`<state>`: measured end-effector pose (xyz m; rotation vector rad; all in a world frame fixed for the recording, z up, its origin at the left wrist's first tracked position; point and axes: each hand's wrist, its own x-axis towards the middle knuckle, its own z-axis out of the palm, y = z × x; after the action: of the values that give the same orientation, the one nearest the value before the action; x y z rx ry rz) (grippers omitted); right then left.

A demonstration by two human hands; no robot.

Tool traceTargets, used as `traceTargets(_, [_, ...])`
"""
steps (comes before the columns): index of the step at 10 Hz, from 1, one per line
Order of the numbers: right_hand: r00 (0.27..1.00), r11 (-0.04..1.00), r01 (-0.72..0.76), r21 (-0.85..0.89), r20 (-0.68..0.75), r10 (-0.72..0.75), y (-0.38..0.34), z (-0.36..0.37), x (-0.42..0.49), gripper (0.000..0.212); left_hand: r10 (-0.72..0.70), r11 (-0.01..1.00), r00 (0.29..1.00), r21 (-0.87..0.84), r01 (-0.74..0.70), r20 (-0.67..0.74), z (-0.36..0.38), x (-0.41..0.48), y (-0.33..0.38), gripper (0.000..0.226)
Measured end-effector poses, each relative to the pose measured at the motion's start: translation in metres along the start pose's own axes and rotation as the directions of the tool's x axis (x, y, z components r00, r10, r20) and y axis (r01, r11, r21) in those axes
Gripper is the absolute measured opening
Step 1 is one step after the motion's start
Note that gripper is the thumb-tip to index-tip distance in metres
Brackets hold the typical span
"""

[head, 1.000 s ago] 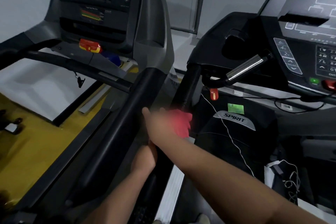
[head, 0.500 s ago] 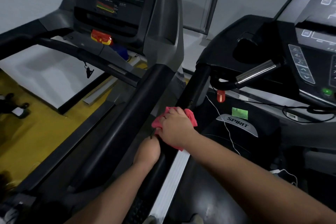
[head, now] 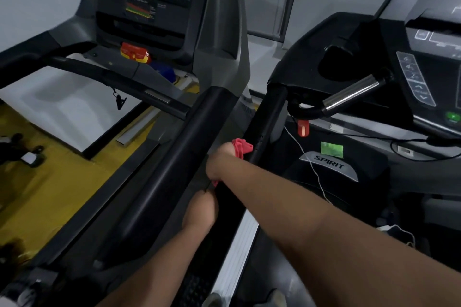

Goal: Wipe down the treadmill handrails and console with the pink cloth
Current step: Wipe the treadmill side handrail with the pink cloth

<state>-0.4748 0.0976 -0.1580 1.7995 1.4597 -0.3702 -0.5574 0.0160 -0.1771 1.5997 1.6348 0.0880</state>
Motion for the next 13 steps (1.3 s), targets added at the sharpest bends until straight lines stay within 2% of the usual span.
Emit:
traceTargets(1, [0.966,0.98,0.167,0.109,-0.219,-0.14,0.015,0.008,-0.023,0.05,-0.006,1.0,1.0,0.011,0.006,-0.011,0.003,0.002,-0.004,0.038])
traceTargets(2, [0.854,0.934,0.283,0.217,-0.5,-0.143,0.032,0.024,-0.04,0.047,0.013,1.0,1.0,-0.007,-0.013,-0.02,0.005,0.006,-0.006,0.039])
traceTargets(3, [0.695,0.849,0.434,0.302,-0.711,-0.103,0.036,0.047,-0.045,0.039,0.011,0.999,0.999,0.044,-0.009,-0.039,0.005,0.004,-0.002,0.037])
traceTargets(4, [0.48,0.781,0.531,0.328,-0.876,0.041,0.04,0.072,-0.047,0.033,0.018,1.0,1.0,0.003,-0.018,-0.023,0.004,0.006,-0.002,0.037])
traceTargets(5, [0.398,0.764,0.54,0.352,-0.907,0.136,0.044,0.09,-0.046,0.03,0.037,0.998,0.999,0.048,-0.035,-0.027,0.005,0.005,-0.002,0.037])
traceTargets(6, [0.39,0.723,0.56,0.405,-0.899,0.201,0.051,0.101,-0.042,0.036,0.043,0.998,0.999,0.047,-0.042,-0.018,0.005,0.007,-0.006,0.037])
traceTargets(7, [0.467,0.611,0.564,0.555,-0.825,0.318,0.049,0.101,-0.045,0.039,0.044,0.998,0.999,0.033,-0.045,0.011,0.006,0.01,-0.009,0.037])
traceTargets(8, [0.503,0.617,0.528,0.583,-0.8,0.325,0.033,0.1,-0.057,0.039,0.006,1.0,1.0,-0.002,-0.006,-0.017,0.007,0.012,-0.009,0.036])
traceTargets(9, [0.448,0.623,0.6,0.502,-0.856,0.259,0.027,0.111,-0.062,0.032,-0.013,1.0,0.999,-0.001,0.013,-0.046,0.009,0.014,-0.008,0.038])
traceTargets(10, [0.495,0.512,0.611,0.604,-0.796,0.348,0.034,0.114,-0.058,0.032,-0.03,0.998,1.0,-0.061,0.03,-0.001,0.008,0.013,-0.007,0.039])
traceTargets(11, [0.607,0.36,0.54,0.761,-0.648,0.459,0.026,0.113,-0.068,0.034,-0.038,0.993,0.999,-0.107,0.041,0.026,0.011,0.017,-0.008,0.04])
traceTargets(12, [0.656,0.287,0.543,0.789,-0.612,0.442,0.015,0.119,-0.082,0.046,-0.028,0.995,0.999,-0.1,0.03,0.023,0.01,0.013,-0.006,0.041])
traceTargets(13, [0.701,0.173,0.512,0.841,-0.526,0.483,0.018,0.111,-0.078,0.036,-0.016,0.997,1.0,-0.08,0.017,0.013,0.008,0.011,-0.002,0.043])
